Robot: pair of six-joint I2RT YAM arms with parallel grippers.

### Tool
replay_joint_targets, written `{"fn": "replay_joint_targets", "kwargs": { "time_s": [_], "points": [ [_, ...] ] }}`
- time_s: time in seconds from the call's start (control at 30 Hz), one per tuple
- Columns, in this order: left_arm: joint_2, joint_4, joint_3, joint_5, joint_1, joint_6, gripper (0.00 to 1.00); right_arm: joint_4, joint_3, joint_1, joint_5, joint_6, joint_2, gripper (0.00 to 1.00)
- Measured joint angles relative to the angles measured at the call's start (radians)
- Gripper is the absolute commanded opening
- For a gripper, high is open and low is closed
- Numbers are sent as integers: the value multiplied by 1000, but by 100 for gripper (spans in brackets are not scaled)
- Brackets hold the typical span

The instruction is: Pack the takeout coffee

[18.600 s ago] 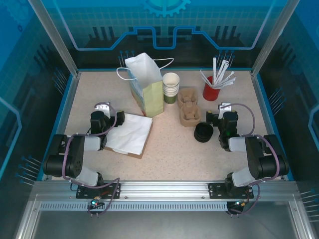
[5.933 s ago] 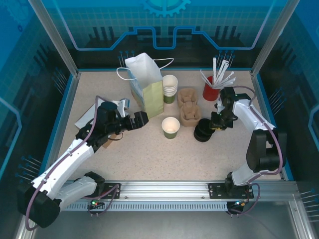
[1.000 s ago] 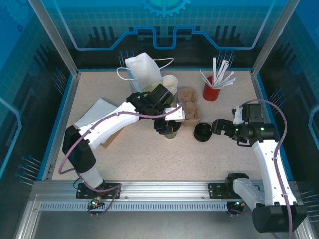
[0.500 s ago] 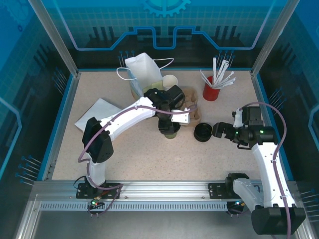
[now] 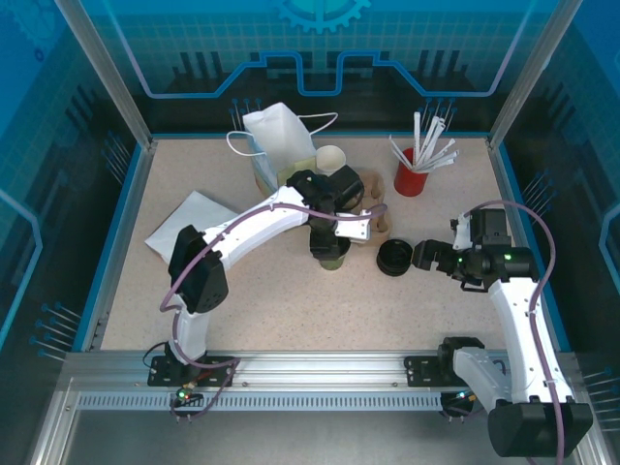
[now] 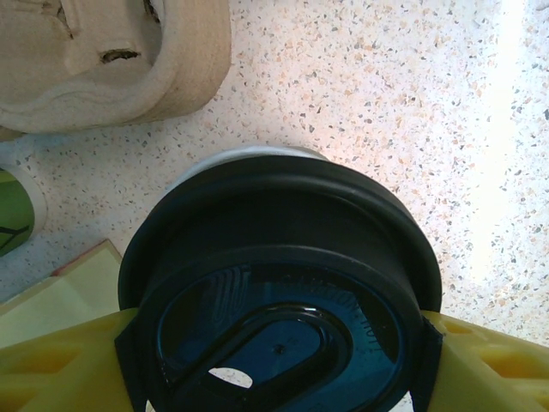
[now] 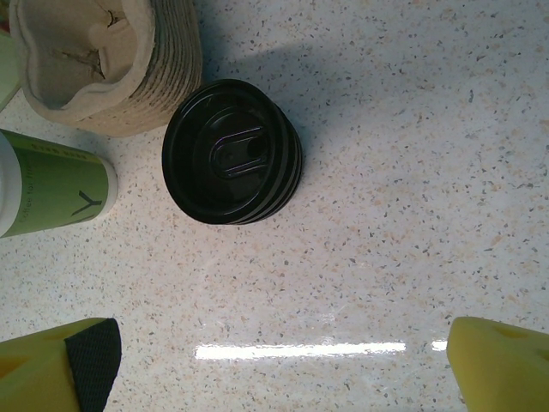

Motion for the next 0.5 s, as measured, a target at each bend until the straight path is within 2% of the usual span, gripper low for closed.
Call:
{"fn": "replay_joint_targets", "kwargs": {
  "time_s": [0.5],
  "points": [
    [51, -14, 17, 0, -1, 0, 74, 6, -3, -6, -4, 0, -2, 100]
  ]
}}
